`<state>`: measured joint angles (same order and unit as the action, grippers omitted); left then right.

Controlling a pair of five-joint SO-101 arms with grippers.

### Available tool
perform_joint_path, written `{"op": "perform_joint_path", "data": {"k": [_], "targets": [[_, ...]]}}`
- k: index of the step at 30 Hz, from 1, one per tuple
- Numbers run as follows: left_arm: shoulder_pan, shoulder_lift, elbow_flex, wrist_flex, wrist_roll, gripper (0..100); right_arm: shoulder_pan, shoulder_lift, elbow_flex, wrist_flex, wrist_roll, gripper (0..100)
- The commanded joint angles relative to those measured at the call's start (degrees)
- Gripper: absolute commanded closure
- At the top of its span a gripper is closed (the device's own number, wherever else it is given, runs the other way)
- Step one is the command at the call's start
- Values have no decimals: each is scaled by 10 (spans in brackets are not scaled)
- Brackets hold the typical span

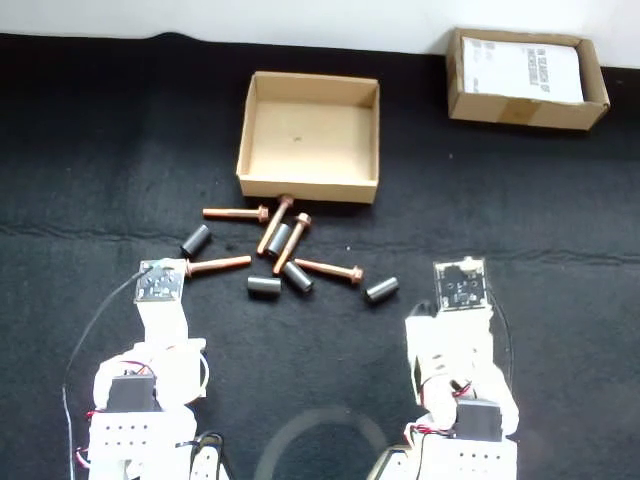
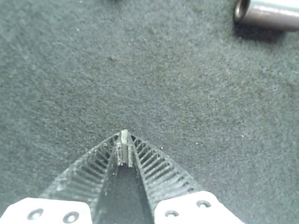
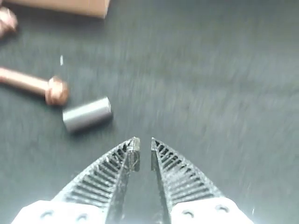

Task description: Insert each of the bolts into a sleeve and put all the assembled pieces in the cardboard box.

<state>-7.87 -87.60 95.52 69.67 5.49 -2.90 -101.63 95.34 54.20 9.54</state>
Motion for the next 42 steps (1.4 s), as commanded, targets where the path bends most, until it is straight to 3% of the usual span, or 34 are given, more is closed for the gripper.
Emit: {"op": "perform_joint_path", "data": {"k": [1,5,16,26,37,42], "targets": [[-7,4,-15,2,0,988,7,-7,-29,-55,6,947],[-7,4,-15,2,0,988,7,0,-140,-43,6,947],[-7,4,-15,2,0,988,9,1,-404,370,3,947],[-2,4,-15,2,1,988,98,220,-585,460,-4,947],[-8,3,-19,-10,-2,987,92,429,-656,462,-195,947],[-73,3,-49,-76,-11,986,-3,473,-657,458,-309,946]]}}
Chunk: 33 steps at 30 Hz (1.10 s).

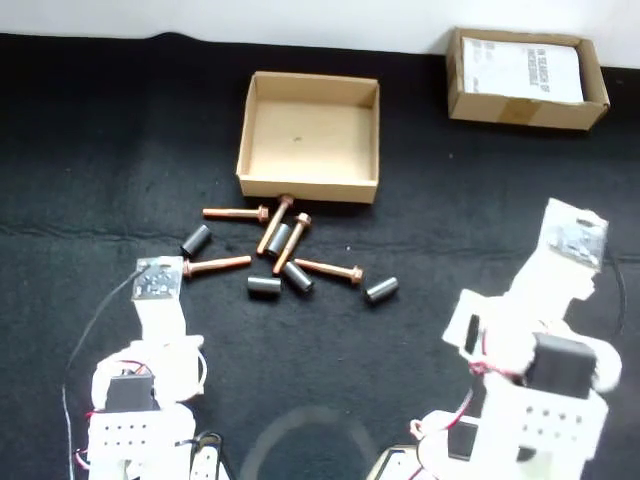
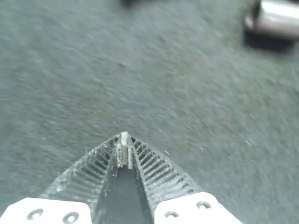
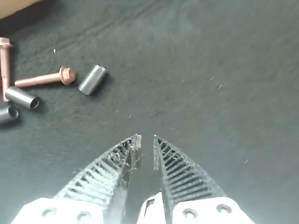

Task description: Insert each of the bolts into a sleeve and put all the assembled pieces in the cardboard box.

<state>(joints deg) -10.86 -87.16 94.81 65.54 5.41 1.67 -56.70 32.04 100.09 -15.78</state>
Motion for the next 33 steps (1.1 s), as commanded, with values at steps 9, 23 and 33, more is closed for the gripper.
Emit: {"op": "perform_joint_path", "data": {"k": [9,23,33], "targets": [[-238,3,-146,-105,-151,741,-109,87,3,-55,-106,794],[-58,6,-195,84,11,726,-133,281,80,-327,-121,770],[-44,8,-125,43,37,726,-230,404,80,-480,-122,771]]}}
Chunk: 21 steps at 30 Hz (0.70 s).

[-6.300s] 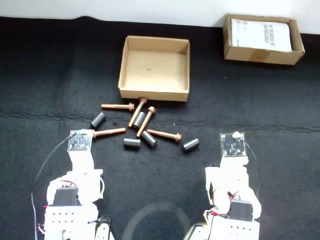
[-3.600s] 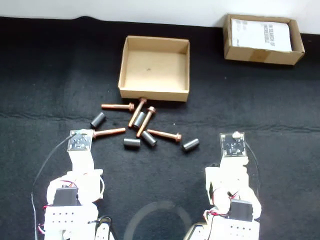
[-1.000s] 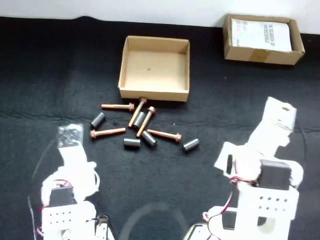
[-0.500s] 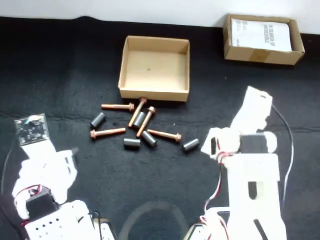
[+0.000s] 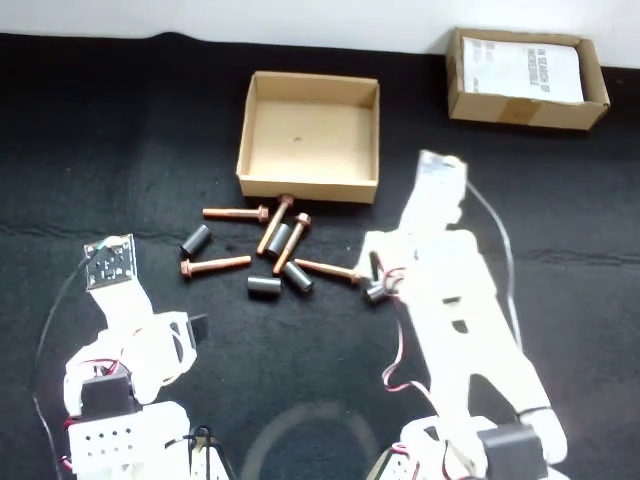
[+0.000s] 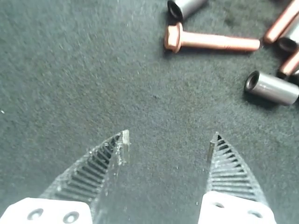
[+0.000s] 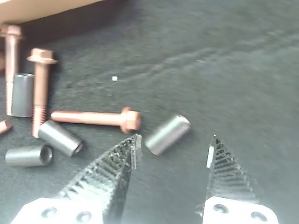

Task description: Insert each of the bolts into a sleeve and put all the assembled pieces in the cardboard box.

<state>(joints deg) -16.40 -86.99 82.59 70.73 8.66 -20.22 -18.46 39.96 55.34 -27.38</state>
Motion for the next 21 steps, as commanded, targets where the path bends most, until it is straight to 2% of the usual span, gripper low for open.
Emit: {"op": "perform_joint_path", "data": {"k": [1,5,15,21], "targets": [[12,13,-4,-9,4,726,-12,33,0,-44,-6,771],[12,97,-31,-33,35,726,-12,72,0,-78,-6,771],[47,453,-203,-73,137,723,-9,96,0,-93,-6,771],[49,524,-213,-116,139,723,-8,96,0,-2,-5,771]]}}
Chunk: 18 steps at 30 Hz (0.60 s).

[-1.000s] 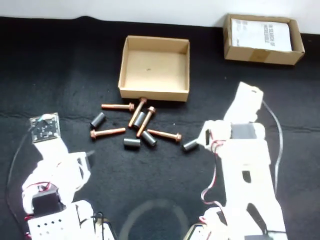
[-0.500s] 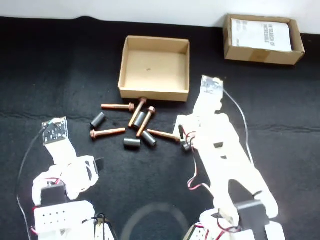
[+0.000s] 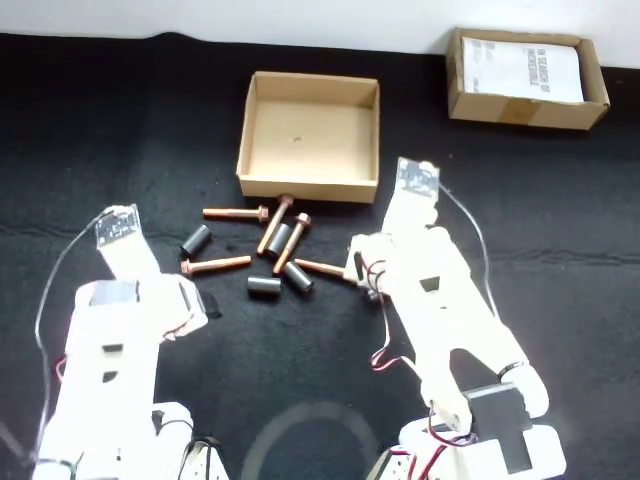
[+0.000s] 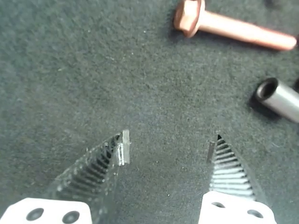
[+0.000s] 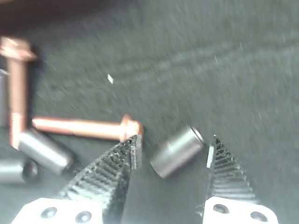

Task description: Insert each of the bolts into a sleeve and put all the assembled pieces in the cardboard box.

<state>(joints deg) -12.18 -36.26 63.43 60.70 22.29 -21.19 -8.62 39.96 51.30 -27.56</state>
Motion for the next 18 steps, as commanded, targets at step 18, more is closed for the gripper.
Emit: {"op": "perform_joint_path", "data": {"k": [18], "targets": [[24,22,-18,-51,1,723,6,3,0,30,-3,771]]}}
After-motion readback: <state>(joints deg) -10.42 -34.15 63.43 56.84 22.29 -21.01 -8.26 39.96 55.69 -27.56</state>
